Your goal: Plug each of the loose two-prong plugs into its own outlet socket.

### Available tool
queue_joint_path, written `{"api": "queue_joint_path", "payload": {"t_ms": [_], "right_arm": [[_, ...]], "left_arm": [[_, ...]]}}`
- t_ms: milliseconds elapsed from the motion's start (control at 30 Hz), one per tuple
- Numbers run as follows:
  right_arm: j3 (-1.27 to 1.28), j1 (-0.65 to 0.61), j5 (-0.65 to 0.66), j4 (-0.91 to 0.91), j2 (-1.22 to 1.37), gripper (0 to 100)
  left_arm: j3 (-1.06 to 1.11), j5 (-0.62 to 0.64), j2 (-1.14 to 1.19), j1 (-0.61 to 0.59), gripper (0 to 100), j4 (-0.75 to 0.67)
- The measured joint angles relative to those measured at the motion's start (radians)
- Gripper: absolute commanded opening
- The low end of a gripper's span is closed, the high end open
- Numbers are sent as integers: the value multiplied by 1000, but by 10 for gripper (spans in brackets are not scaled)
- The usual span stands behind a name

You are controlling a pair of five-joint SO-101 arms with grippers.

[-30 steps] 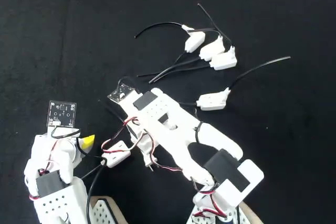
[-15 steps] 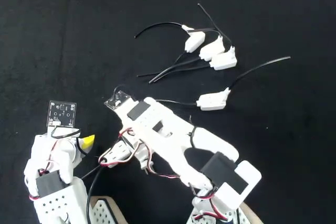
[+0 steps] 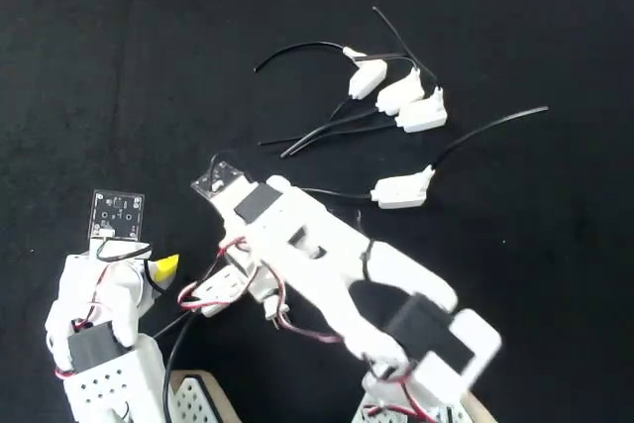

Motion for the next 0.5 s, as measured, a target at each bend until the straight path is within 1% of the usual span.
{"api": "queue_joint_path", "payload": {"t_ms": [67,167,300,500], "right_arm": [[29,-37,-6,0,-63,137],[80,-78,-54,-18,-138,137],[163,-83,-86,-89,-155,137],[209,-86,-92,-129,-117,135]], "left_arm": [[0,0,0,0,396,0],[0,0,0,0,396,0],[0,0,0,0,396,0],[0,0,0,0,396,0]]}}
